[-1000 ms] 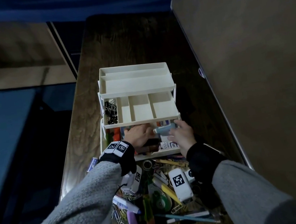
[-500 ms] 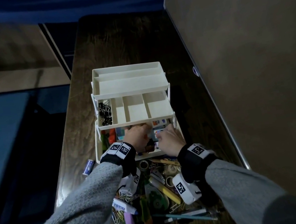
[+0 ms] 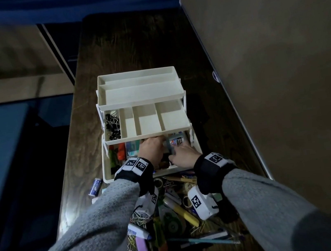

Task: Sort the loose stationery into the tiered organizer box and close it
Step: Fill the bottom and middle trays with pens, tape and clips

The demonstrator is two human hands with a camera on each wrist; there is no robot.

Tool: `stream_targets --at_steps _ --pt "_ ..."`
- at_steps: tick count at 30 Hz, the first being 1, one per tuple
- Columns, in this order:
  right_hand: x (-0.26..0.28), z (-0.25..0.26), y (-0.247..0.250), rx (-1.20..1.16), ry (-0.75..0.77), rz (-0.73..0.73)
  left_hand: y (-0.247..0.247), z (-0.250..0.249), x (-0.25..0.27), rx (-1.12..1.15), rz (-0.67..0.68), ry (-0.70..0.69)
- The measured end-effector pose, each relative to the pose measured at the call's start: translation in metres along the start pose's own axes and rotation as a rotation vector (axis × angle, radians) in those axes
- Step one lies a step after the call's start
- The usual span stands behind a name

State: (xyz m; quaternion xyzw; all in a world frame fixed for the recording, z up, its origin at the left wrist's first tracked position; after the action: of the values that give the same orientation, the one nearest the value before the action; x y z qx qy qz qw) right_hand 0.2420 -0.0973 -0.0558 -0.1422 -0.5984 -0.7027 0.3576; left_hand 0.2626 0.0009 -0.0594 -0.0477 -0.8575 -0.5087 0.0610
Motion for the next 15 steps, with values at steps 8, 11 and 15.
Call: stream_targets --at_steps 8,11,15 --pt "0.035 -0.016 0.024 -0.182 0.082 -0.207 0.003 -0.013 0.002 0.026 -0.009 -0.001" --pt "0.058 -0.035 0.035 -0.264 0.116 -0.331 0.004 -0.019 0.003 0.060 -0.024 0.001" --pt "0.084 -0.068 0.036 -0.336 0.090 -0.443 0.006 -0.022 0.006 0.094 0.002 0.006"
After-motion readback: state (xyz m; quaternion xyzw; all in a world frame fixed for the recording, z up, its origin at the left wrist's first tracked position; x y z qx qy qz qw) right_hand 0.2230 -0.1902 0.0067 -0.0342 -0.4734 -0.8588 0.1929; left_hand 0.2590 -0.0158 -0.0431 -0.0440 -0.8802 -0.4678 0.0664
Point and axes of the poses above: each hand's wrist, its own x-axis away from the middle knuckle, its own y-axis out of the back of the hand, z = x × y, the point moved 9 cm from there along -x, towards the middle knuckle, and after that the axes turned 7 degrees about x, right-handed, at the moved point
